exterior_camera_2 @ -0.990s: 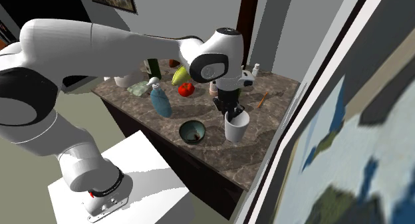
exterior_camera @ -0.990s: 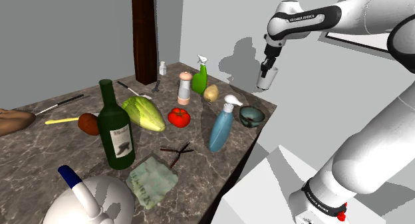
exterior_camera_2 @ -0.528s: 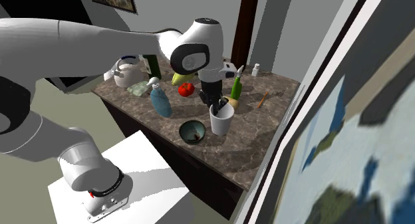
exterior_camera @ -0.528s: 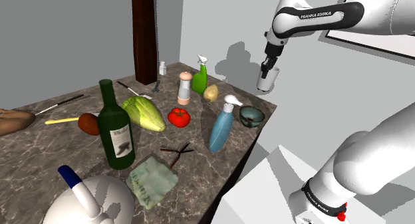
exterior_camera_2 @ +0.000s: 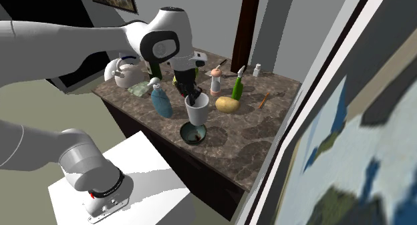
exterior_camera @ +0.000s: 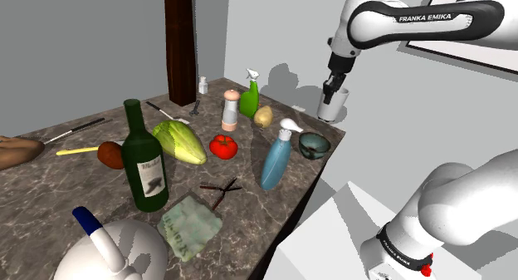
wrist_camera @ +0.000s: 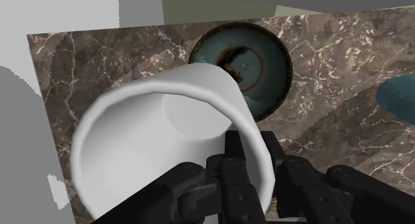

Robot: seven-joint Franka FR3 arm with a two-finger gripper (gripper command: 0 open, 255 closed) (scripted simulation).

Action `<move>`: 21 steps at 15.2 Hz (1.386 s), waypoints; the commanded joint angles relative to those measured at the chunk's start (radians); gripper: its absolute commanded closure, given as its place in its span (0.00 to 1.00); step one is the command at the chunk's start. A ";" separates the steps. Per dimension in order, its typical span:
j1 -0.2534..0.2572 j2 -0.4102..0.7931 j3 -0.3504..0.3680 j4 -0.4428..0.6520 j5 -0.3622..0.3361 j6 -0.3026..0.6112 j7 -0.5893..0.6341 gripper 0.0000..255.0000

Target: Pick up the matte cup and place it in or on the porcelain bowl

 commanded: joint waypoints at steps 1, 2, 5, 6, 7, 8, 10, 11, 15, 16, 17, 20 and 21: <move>0.014 -0.033 0.033 -0.018 0.010 -0.021 0.042 1.00; 0.021 -0.049 0.047 -0.027 0.015 -0.030 0.060 1.00; 0.020 -0.048 0.045 -0.066 0.013 0.010 0.064 1.00; 0.019 -0.047 0.045 -0.079 0.012 0.024 0.065 1.00; 0.019 -0.046 0.044 -0.091 0.011 0.037 0.066 1.00; 0.019 -0.044 0.043 -0.103 0.010 0.051 0.068 1.00; 0.018 -0.041 0.042 -0.128 0.008 0.078 0.070 1.00; 0.018 -0.039 0.041 -0.139 0.008 0.092 0.072 1.00; 0.017 -0.028 0.038 -0.185 0.004 0.148 0.077 1.00; 0.016 -0.025 0.037 -0.196 0.003 0.162 0.079 1.00; 0.016 -0.021 0.036 -0.206 0.001 0.176 0.080 1.00; 0.015 -0.008 0.034 -0.237 -0.002 0.220 0.084 1.00; 0.014 -0.004 0.033 -0.247 -0.003 0.234 0.086 1.00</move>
